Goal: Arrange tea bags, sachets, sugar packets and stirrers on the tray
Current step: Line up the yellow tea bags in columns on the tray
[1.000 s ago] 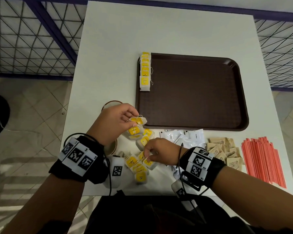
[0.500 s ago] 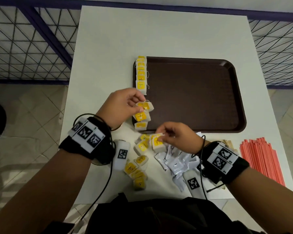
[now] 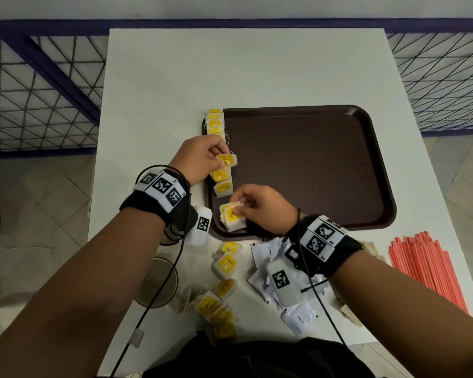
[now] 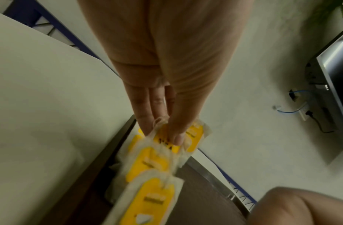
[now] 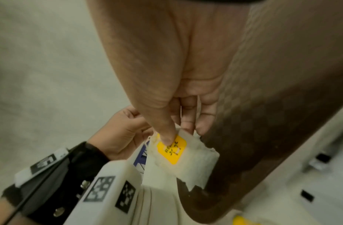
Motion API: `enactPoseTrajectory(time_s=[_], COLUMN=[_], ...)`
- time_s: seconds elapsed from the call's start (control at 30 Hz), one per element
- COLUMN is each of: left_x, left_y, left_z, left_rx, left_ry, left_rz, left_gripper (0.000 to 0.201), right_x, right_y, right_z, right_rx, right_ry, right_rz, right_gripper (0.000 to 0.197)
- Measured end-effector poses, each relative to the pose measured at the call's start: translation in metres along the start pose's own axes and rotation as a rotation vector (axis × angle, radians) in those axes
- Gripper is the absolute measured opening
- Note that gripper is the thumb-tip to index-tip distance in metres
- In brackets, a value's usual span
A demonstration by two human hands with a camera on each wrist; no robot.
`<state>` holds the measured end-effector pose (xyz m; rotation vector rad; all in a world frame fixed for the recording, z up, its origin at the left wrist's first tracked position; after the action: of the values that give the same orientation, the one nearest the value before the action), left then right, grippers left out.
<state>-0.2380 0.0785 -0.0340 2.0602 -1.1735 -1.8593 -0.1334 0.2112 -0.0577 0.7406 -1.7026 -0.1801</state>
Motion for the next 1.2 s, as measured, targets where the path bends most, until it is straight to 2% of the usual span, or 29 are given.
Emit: enactPoseTrajectory(time_s=[0.17,0.3,0.47,0.7,0.83,0.93,1.03,1.2], left_x=[0.01,0.016,0.015,0.011,0.006,0.008,0.014,0.018], left_y=[0.001,0.001,0.001,0.002,0.004,0.001,-0.005,0.003], left_z=[0.003,0.004,0.004,0.008,0.01,0.009,0.005,0.004], left_rx=[-0.02,-0.015,0.018,0.118,0.148,0.237,0.325,0.238], left_ry=[0.015,0.03,0.042,0.044,0.055,0.113,0.206,0.256], left_rz=[0.043,0.049,0.054,0.179,0.232,0.228,0.15,0.101], left_gripper=[0.017,0.015,0.022,0.018,0.013,0.008,0.011,0.022], right_x=[-0.003,-0.005,-0.017,-0.016,-0.014,-0.013,-0.012,-0.019], right_y=[-0.013,-0.007,0.014,-0.001,0.0,0.0,0.001,0.008], right_z=[0.013,0.016,0.021,0.04,0.043,0.043,0.04,0.04], right_rx=[-0.033,-0.078,-0.333,-0.282,-0.324,-0.272,-0.229,-0.292], right_ry=[0.004,-0.021,-0.095,-0.133,-0.148,-0.15,-0.15,-0.177], right_rz=[-0.07,0.036,0.066,0.13,0.039,0.018,0.001,0.007], right_gripper=[0.014,0.01,0.011,0.032,0.027,0.014,0.011,0.013])
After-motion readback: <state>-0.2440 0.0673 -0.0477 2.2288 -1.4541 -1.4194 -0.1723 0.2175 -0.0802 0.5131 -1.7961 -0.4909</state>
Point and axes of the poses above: each hand's wrist, its own z-axis towards the middle knuckle, its own y-axis out of the back of the hand, x = y × z, the point moved 5 cm from there along z, towards the middle knuckle, and after that the axes turned 2 degrees about -z, right-handed, at the moved point
